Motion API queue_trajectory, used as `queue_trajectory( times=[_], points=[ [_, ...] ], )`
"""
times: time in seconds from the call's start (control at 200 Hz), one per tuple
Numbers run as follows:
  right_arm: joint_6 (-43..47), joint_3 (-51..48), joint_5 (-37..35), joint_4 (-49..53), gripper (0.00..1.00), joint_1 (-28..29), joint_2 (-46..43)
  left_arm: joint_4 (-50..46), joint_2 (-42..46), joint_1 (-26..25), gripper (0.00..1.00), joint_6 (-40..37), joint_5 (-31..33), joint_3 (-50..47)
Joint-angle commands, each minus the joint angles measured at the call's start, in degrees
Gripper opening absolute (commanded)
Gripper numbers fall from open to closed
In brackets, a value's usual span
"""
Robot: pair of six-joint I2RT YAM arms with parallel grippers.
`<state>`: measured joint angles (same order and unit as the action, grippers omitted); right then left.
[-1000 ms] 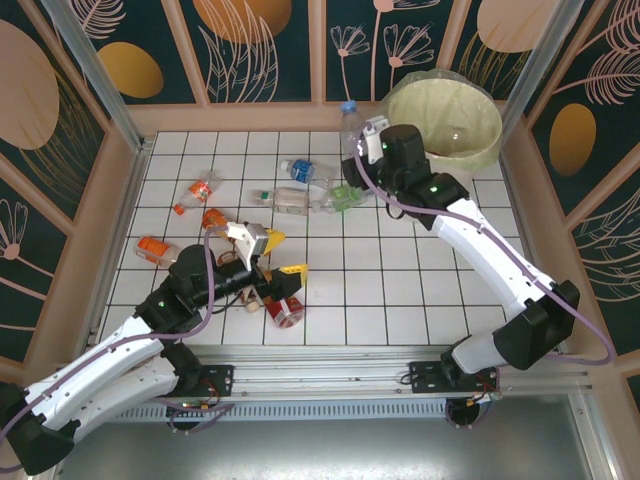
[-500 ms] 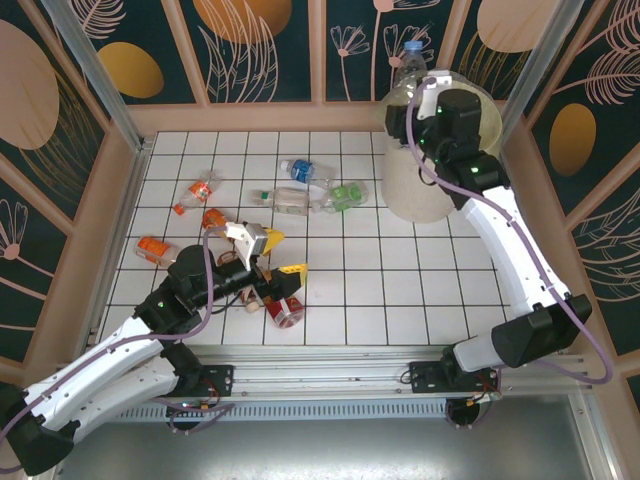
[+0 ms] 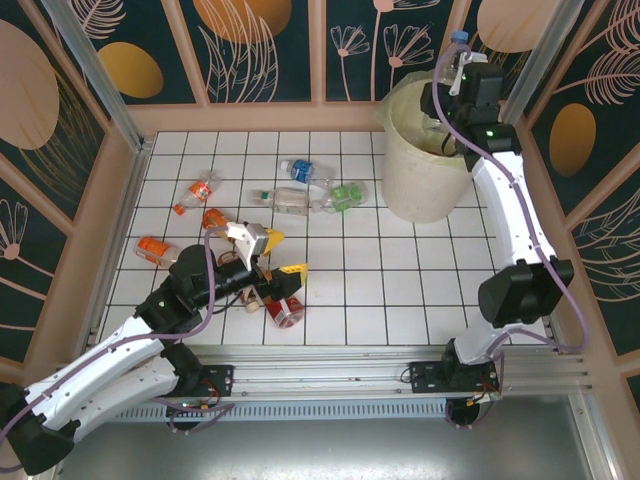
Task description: Put the plastic bottles in the bin
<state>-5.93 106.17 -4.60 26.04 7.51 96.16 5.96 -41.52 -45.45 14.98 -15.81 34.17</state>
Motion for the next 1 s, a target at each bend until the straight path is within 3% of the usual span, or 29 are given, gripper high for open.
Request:
queue_trajectory(
  times=[0.0, 0.46, 0.771, 0.996],
  points=[
    [-2.08, 4.51, 0.64, 6.61, 0.6, -1.55, 3.61, 0.99, 0.03, -0.43, 0.99, -1.27, 0.65, -0.34],
    [-2.88, 9.88, 3.03, 17.97, 0.65, -4.68, 13.91, 0.72, 0.02, -0.43, 0.99, -1.27, 1.22, -0.45],
    [-3.66, 12.49, 3.53, 18.08, 0.79, -4.82, 13.24, 0.46, 0.03, -0.38, 0.99, -1.27, 1.66, -0.42],
    [-3.65, 12.63, 5.1, 16.71, 0.8, -4.74, 10.17, 0.35, 0.03, -0.45, 0.99, -1.43, 2.1, -0.4]
  ],
)
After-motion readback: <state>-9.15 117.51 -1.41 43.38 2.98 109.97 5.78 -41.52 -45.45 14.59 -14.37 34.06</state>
